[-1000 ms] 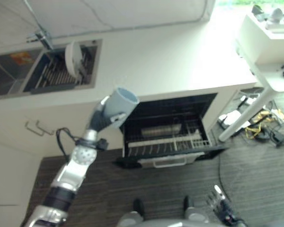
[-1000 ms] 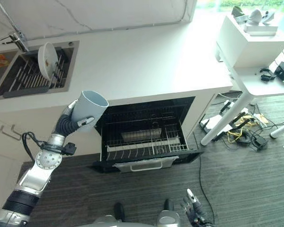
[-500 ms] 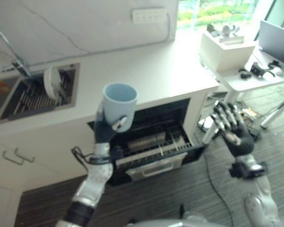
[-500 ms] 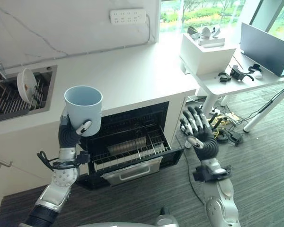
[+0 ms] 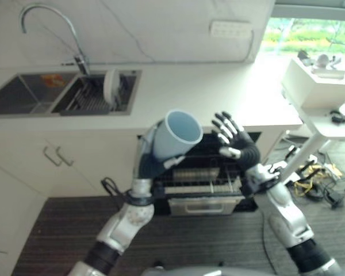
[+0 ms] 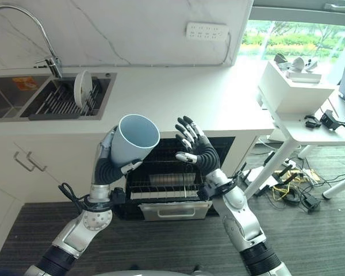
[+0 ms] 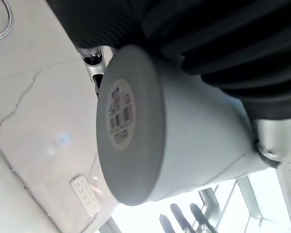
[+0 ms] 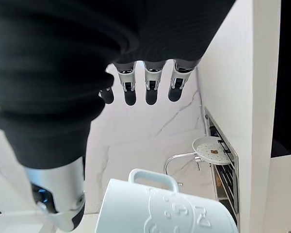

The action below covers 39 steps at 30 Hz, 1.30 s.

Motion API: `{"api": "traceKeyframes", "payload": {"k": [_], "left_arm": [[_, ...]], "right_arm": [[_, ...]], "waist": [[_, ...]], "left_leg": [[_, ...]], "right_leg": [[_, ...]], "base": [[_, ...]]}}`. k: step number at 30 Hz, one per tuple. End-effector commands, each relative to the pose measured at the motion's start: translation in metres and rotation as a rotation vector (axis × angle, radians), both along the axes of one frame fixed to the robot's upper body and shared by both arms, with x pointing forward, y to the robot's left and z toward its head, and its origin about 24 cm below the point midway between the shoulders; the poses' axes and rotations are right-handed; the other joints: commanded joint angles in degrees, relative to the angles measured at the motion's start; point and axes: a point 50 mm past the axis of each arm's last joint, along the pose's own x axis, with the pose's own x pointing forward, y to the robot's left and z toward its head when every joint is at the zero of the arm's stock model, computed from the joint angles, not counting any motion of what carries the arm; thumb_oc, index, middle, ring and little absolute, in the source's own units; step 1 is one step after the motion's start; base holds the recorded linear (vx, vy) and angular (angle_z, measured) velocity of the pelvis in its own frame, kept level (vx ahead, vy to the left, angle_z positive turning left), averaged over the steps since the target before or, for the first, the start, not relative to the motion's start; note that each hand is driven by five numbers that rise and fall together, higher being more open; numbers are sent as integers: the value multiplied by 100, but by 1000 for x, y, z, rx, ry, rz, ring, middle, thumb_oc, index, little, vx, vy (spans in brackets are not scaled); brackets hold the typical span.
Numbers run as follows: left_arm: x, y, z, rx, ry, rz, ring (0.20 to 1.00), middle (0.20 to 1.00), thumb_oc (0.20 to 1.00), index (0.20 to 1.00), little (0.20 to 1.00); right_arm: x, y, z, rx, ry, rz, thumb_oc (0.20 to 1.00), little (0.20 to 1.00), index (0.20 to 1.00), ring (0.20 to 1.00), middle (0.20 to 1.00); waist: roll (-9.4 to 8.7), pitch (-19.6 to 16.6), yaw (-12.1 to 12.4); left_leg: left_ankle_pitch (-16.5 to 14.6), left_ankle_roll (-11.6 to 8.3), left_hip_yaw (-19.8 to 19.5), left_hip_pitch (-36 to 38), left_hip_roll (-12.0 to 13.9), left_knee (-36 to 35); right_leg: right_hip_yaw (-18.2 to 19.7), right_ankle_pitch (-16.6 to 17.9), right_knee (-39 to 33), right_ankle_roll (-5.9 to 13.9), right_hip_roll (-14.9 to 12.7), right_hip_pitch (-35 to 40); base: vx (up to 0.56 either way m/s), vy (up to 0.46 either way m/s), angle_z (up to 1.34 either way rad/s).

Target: Place the dishes in the dishwasher.

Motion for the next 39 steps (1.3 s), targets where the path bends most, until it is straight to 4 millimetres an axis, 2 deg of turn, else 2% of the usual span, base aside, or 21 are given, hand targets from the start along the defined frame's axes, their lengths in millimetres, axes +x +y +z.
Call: {"api": "traceKeyframes", "payload": {"k": [1, 9, 20, 29, 39], "left_arm": [[13, -4, 20, 9, -142, 1, 200, 200, 200, 200, 200], [10, -1, 20, 29, -210, 87, 200, 200, 200, 200, 200], [11, -7, 13, 92, -163, 74, 200, 200, 200, 200, 200], [13, -12, 2, 110, -79, 45, 200, 200, 200, 200, 200], [12, -22, -5, 122, -68, -14, 200, 200, 200, 200, 200]], "right_arm": [[6, 4, 24, 18, -105, -17, 1000, 1000, 1000, 1000, 1000], [6, 23, 24, 36, -55, 124, 1000, 1000, 1000, 1000, 1000], [1, 46, 32, 63, -45, 293, 1000, 1000, 1000, 1000, 1000], [3, 57, 41, 79, -61, 324, 1000, 1000, 1000, 1000, 1000], [9, 67, 47, 105, -47, 332, 1000, 1000, 1000, 1000, 1000]], "waist": [[50, 12, 106], [22, -1, 204], [10, 10, 282], [21, 27, 356], [7, 47, 419]], "left_leg": [[-677, 20, -175, 229, 60, 83], [-662, 16, -207, 241, 68, 51], [-665, 20, -246, 230, 73, 69], [-673, 32, -304, 226, 60, 117], [-683, 40, -351, 229, 55, 132]], "right_leg": [[-249, -708, 286, 107, -141, 126], [-293, -698, 252, 106, -135, 166], [-293, -718, 281, 108, -140, 167], [-271, -748, 345, 86, -138, 172], [-266, -777, 372, 71, -142, 191]], "base": [[7, -4, 7], [0, -6, 7], [0, 0, 0], [19, -1, 1], [29, -1, 2]]}}
